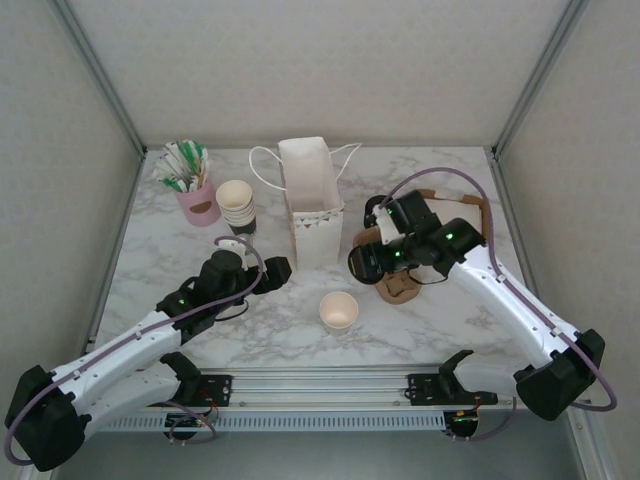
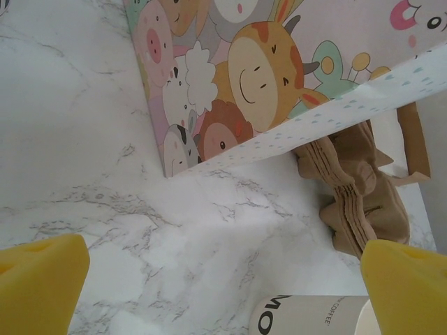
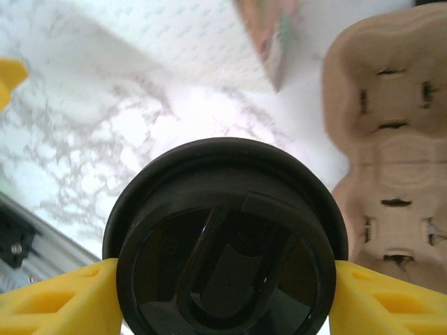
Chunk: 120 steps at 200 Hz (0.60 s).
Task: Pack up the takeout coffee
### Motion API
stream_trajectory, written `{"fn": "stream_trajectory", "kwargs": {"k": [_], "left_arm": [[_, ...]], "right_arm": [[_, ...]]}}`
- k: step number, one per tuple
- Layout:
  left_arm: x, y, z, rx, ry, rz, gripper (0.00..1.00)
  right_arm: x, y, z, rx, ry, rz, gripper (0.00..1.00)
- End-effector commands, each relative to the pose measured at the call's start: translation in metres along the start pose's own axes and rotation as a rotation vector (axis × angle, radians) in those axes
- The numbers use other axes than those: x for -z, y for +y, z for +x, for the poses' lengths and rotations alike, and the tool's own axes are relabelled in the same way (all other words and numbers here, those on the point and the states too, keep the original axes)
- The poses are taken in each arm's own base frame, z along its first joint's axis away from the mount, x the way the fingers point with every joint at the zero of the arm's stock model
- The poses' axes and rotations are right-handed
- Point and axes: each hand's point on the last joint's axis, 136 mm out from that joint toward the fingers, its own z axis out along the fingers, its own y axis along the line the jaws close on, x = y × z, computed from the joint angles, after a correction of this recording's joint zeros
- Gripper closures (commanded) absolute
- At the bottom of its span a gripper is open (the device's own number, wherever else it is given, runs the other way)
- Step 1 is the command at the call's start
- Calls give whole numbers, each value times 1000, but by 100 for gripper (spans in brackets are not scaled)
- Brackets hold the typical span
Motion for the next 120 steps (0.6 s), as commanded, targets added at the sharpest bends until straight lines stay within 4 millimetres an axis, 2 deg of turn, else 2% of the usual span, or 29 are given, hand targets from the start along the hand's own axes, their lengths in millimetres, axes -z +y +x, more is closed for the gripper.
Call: {"fn": "stream_trajectory", "kwargs": {"k": [1,16,47,70,120], "left_arm": [[0,-5,-8,16,-27,23,0],[-1,-2,-6,17,-26,16,0],[-3,2,-3,17,-23,4,0],[-3,4,-1,17,-23,0,0],[-2,9,2,20,-25,-4,0]], "right_arm": [[-1,11,20,86,50,6,32],[-4,22,29,135,82,2,31],[-12,29,41,197,128,45,31],[-19,41,50,246,165,39,31],[-33,42,53,289,195,114,31]]}}
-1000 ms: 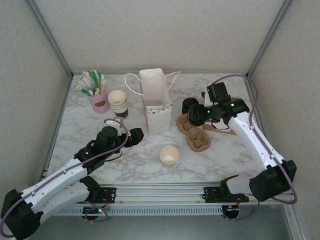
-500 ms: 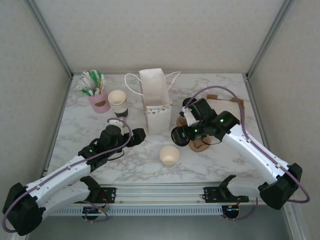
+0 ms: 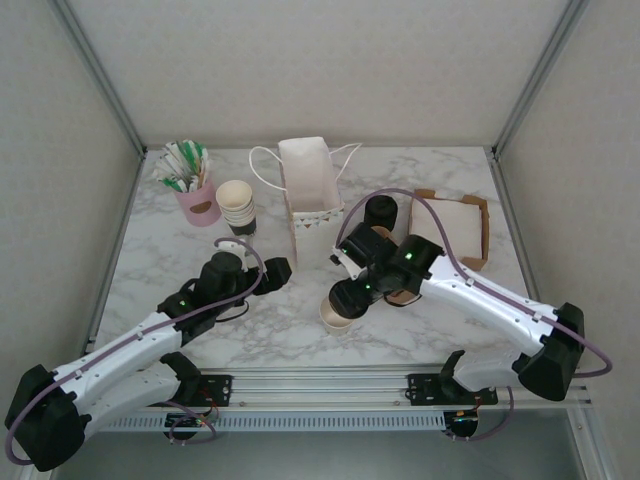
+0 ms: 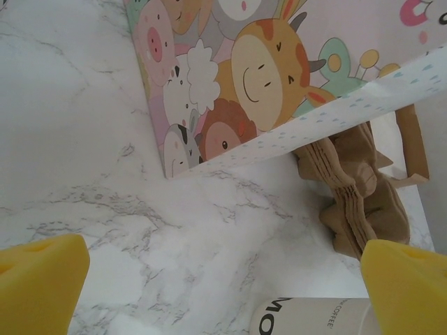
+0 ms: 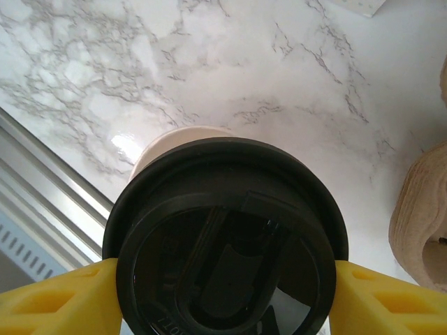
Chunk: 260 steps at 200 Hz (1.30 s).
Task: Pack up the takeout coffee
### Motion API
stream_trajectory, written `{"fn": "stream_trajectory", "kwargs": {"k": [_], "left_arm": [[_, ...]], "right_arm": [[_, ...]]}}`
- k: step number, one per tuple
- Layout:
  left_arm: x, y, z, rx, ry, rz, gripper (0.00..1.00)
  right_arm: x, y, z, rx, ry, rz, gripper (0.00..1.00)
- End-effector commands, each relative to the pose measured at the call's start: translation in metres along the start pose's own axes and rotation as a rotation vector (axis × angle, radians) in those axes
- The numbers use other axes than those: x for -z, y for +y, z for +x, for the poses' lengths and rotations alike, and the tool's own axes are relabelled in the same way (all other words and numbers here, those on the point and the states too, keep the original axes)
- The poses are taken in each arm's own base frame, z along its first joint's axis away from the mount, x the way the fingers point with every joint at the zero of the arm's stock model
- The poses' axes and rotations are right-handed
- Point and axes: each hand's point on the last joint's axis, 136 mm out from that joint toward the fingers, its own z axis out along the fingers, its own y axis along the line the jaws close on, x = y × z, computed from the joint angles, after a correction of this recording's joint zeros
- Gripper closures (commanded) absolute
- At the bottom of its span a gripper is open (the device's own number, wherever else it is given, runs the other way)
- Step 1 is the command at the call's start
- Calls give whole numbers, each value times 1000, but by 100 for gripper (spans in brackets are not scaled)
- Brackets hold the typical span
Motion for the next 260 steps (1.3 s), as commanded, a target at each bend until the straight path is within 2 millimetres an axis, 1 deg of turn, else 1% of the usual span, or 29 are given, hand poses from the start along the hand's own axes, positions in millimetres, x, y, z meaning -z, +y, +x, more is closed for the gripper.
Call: {"fn": "stream_trajectory", "kwargs": {"k": [1,74,160,260], "left_arm": [[0,6,-2,12,-19,-9,0],[2,9,-1,7,-26,-18,0],[1,12,0,6,-29,-25,0],[1,12,1,10,-27,-23,0]], "right_arm": [[-1,-5,-1,13,12,58,31],[-21,2,-6,43,43,85,32],[-29,14,-6,66,66,65,32],[-34,19,-3,73,81,58,32]]}}
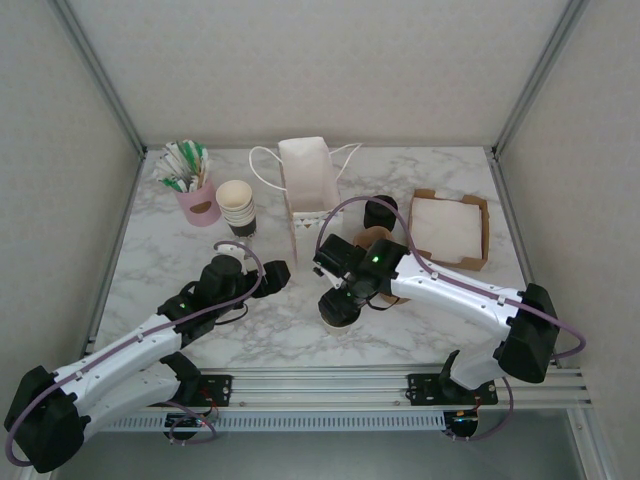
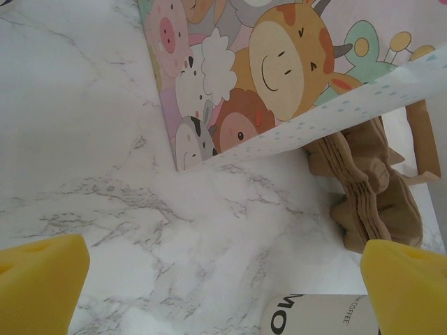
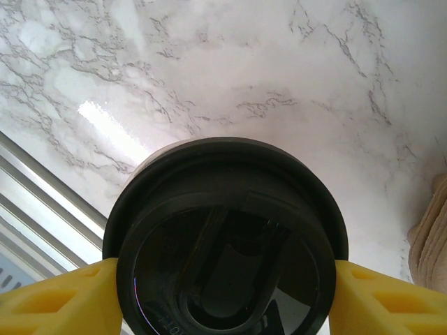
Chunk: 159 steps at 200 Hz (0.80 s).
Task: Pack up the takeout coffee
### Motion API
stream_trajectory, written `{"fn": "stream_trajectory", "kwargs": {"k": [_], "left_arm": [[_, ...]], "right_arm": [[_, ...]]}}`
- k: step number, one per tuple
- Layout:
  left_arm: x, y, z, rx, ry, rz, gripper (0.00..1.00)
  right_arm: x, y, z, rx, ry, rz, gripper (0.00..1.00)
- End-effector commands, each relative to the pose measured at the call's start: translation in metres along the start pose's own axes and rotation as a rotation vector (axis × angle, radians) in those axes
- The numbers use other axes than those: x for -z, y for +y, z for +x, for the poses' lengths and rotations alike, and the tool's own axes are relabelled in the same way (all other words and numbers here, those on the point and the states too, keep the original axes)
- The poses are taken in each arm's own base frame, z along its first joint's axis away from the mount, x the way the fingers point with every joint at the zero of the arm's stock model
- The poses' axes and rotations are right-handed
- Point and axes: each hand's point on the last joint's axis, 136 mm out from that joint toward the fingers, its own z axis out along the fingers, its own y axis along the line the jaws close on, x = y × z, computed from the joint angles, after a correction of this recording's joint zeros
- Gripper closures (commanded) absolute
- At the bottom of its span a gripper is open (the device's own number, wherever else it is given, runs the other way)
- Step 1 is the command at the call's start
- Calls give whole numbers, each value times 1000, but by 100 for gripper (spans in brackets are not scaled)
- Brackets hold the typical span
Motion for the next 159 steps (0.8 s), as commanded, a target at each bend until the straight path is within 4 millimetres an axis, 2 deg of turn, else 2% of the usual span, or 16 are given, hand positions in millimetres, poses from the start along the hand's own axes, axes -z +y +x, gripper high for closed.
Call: {"fn": "stream_trajectory", "kwargs": {"k": [1,159], "left_arm": [[2,5,-4,11,-30,-10,0],[1,7,-3,10,-29,-13,0]], "right_arm": [[1,6,-6,0,-13,-8,32],[-8,16,-3,12,17,-24,32]]}}
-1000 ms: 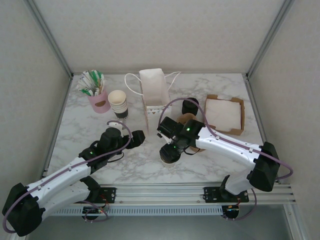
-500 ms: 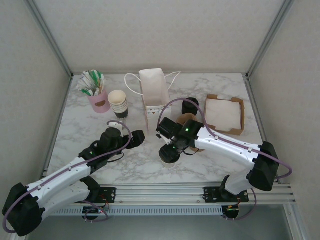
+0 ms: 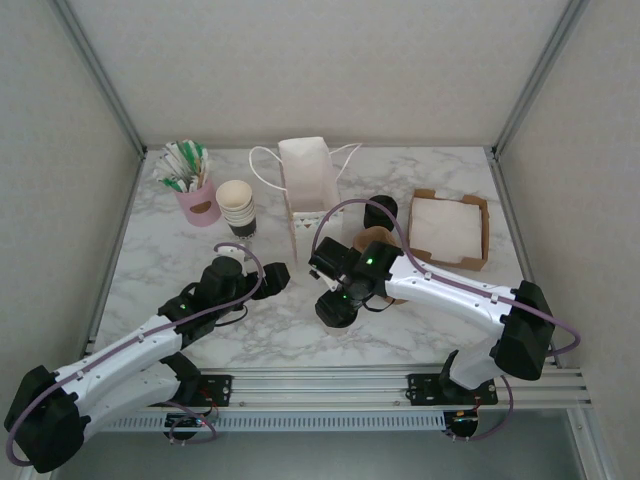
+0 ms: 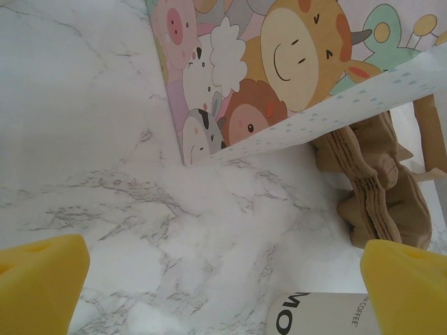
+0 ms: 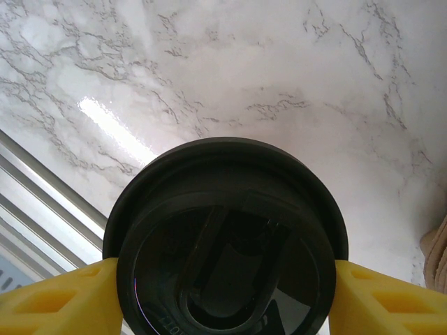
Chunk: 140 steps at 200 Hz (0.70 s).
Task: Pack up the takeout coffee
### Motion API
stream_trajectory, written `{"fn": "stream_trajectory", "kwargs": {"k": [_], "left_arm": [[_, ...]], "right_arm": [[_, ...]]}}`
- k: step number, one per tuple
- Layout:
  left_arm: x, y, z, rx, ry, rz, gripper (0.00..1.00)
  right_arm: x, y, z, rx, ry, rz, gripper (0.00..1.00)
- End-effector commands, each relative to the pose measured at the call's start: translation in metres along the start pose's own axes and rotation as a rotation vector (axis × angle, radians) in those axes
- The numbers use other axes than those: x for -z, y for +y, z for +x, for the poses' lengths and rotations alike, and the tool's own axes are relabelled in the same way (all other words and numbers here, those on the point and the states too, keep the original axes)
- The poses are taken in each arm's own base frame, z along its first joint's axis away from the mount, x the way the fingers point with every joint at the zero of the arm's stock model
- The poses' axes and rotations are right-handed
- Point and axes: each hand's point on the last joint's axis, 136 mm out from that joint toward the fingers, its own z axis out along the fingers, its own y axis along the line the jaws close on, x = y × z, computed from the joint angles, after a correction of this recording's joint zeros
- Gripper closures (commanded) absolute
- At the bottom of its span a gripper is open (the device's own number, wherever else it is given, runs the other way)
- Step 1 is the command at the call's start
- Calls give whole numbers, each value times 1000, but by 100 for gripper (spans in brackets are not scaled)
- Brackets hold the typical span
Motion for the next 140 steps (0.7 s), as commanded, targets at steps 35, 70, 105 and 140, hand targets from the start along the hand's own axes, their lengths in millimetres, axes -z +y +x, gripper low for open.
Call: {"fn": "stream_trajectory", "kwargs": {"k": [35,70,105,140], "left_arm": [[2,2,-8,11,-39,-2,0],[2,2,-7,11,-38,-3,0],[2,1,-7,11,-39,1,0],[1,2,-7,10,-36,0,0]], "right_arm": [[-2,10,0,5,17,-20,32],[-3,11,3,10,25,-19,32],[-5,11,7,11,35,-18,32],[-9,12,11,12,48,-25,32]]}}
